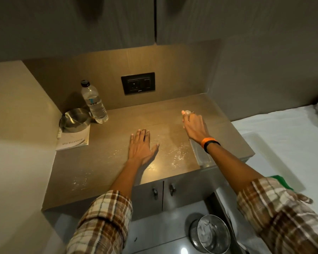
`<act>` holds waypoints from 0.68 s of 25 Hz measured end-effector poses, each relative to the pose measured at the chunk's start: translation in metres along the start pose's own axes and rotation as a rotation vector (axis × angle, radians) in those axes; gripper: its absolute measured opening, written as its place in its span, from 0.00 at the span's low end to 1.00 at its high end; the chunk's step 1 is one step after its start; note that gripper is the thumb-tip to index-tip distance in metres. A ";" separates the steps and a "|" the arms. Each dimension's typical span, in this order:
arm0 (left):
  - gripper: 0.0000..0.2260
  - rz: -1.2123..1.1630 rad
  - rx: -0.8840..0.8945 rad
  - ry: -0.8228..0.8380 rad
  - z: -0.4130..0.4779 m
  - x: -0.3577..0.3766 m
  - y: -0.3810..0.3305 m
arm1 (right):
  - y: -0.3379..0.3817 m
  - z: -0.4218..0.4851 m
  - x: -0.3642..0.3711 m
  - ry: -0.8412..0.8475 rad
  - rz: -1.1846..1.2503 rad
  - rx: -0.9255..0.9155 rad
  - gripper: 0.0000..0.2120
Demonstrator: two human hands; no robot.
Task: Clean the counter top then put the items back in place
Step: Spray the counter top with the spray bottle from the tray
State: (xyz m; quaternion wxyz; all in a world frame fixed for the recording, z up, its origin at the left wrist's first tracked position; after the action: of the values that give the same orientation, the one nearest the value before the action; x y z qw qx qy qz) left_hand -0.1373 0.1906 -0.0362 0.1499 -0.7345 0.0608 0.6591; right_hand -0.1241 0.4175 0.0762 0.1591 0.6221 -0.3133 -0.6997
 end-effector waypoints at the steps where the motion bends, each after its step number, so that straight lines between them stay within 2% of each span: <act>1: 0.37 -0.002 -0.006 -0.004 0.004 -0.001 -0.005 | -0.005 -0.004 -0.003 0.022 -0.008 -0.033 0.29; 3: 0.37 0.003 -0.022 -0.006 0.009 -0.002 -0.019 | -0.020 -0.027 -0.008 0.121 0.060 -0.091 0.29; 4: 0.37 0.001 -0.029 -0.011 0.011 -0.003 -0.026 | -0.030 -0.045 -0.002 0.239 0.079 -0.117 0.28; 6: 0.37 -0.005 -0.034 -0.035 0.014 -0.003 -0.046 | -0.051 -0.084 0.003 0.433 -0.019 -0.192 0.26; 7: 0.36 -0.005 -0.032 -0.049 0.015 -0.003 -0.057 | -0.064 -0.094 -0.001 0.431 -0.046 -0.202 0.27; 11: 0.36 -0.028 -0.045 -0.070 0.024 0.001 -0.097 | -0.106 -0.058 -0.039 0.213 0.046 -0.117 0.25; 17: 0.39 -0.008 -0.021 -0.036 0.051 0.003 -0.150 | -0.102 0.047 -0.090 0.014 0.204 -0.034 0.27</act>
State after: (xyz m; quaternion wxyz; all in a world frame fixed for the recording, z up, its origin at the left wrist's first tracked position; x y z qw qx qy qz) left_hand -0.1427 0.3488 -0.0228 0.1462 -0.7244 0.0482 0.6720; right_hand -0.1370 0.5605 0.0817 0.2422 0.5891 -0.3621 -0.6806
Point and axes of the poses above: each hand's wrist, its own z-axis towards the middle knuckle, its own x-axis out of the palm, y = z × x, the point moved 8 cm from there along z, towards the middle knuckle, and after that the axes turned 4 degrees about y, right-handed, at the moved point
